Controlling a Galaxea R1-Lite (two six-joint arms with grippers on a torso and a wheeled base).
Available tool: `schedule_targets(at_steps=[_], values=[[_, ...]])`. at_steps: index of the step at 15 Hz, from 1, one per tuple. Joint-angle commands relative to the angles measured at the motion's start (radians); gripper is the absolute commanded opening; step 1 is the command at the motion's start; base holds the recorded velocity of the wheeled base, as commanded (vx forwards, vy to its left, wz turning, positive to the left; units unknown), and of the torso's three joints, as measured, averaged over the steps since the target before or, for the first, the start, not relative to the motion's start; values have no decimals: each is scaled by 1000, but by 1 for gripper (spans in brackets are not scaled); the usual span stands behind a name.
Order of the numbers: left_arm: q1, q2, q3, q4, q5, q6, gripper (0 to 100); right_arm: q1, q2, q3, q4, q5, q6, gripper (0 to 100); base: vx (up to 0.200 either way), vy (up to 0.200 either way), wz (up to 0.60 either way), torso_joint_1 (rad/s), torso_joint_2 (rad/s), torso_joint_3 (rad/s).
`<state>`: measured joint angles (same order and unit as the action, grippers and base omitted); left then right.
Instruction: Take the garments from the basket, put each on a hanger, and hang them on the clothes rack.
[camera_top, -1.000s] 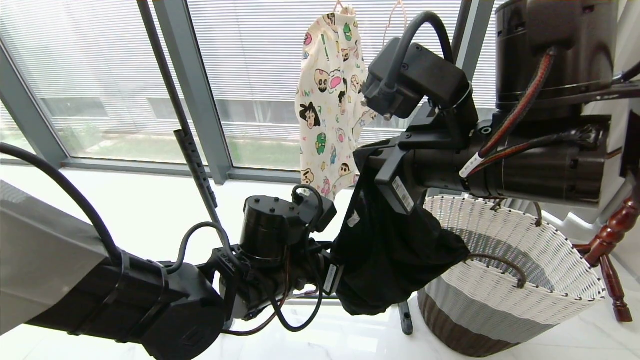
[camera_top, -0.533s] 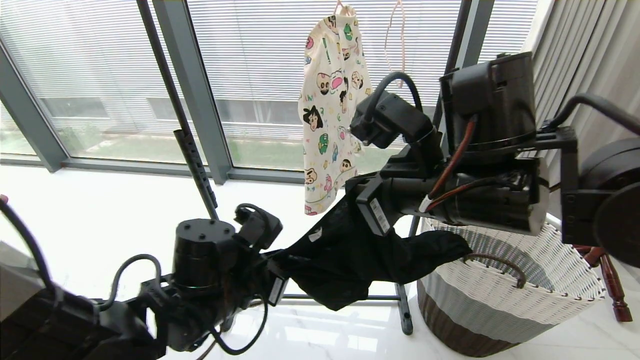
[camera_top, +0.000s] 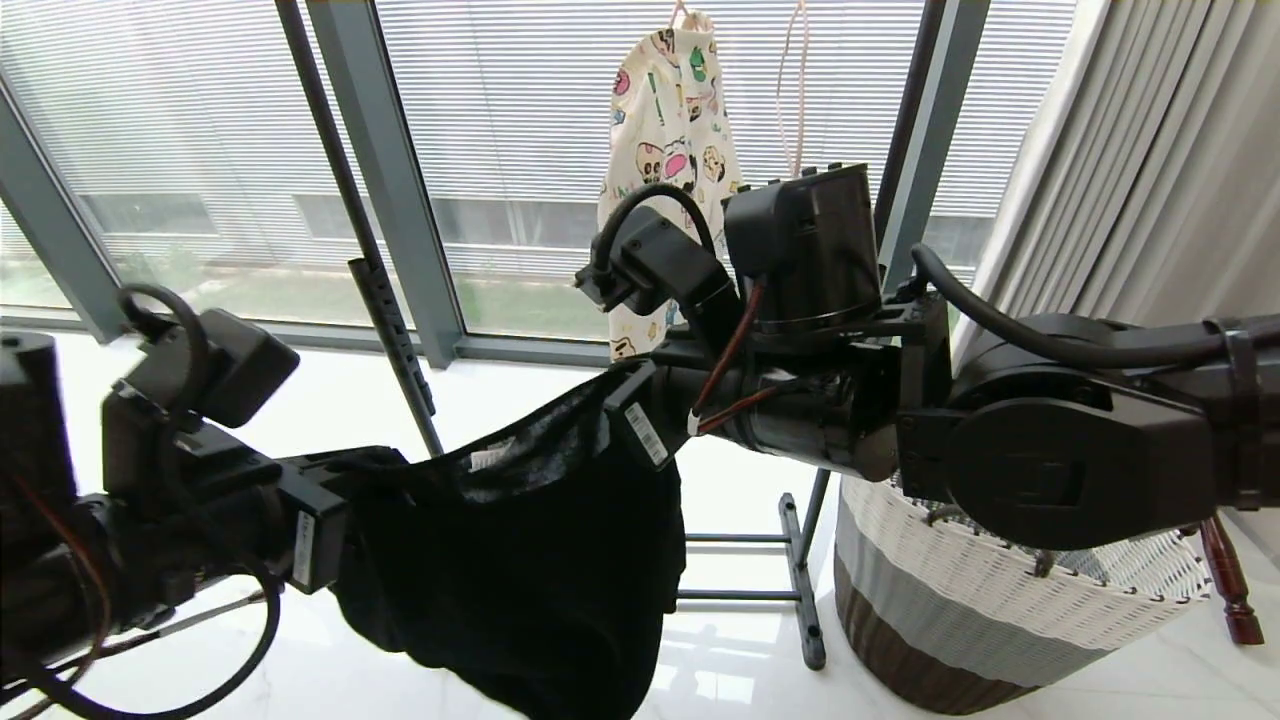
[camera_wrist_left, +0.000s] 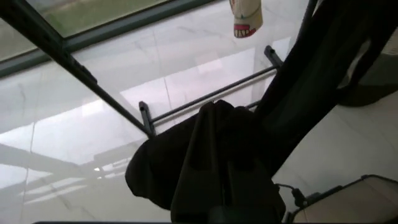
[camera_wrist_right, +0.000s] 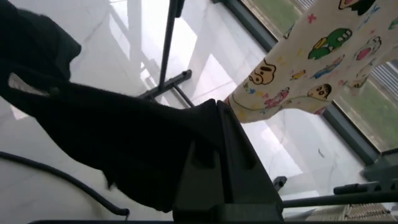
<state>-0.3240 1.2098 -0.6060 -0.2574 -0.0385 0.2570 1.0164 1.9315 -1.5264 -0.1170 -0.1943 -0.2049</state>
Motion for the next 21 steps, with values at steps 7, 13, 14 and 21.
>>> schedule_targets(at_steps=[7, 13, 14, 21], values=[[-320, 85, -74, -151, 112, 134, 0, -229, -327, 385, 0, -14, -1, 0, 0, 0, 0, 0, 0, 0], [-495, 274, -227, -250, 227, 111, 0, -308, -528, 517, 42, -13, -10, 0, 0, 0, 0, 0, 0, 0], [-495, 297, -250, -269, 227, 120, 0, -306, -585, 586, 57, -11, -21, 0, 0, 0, 0, 0, 0, 0], [-494, 396, -336, -342, 236, 91, 0, -93, -741, 833, 53, -13, -22, 0, 0, 0, 0, 0, 0, 0]])
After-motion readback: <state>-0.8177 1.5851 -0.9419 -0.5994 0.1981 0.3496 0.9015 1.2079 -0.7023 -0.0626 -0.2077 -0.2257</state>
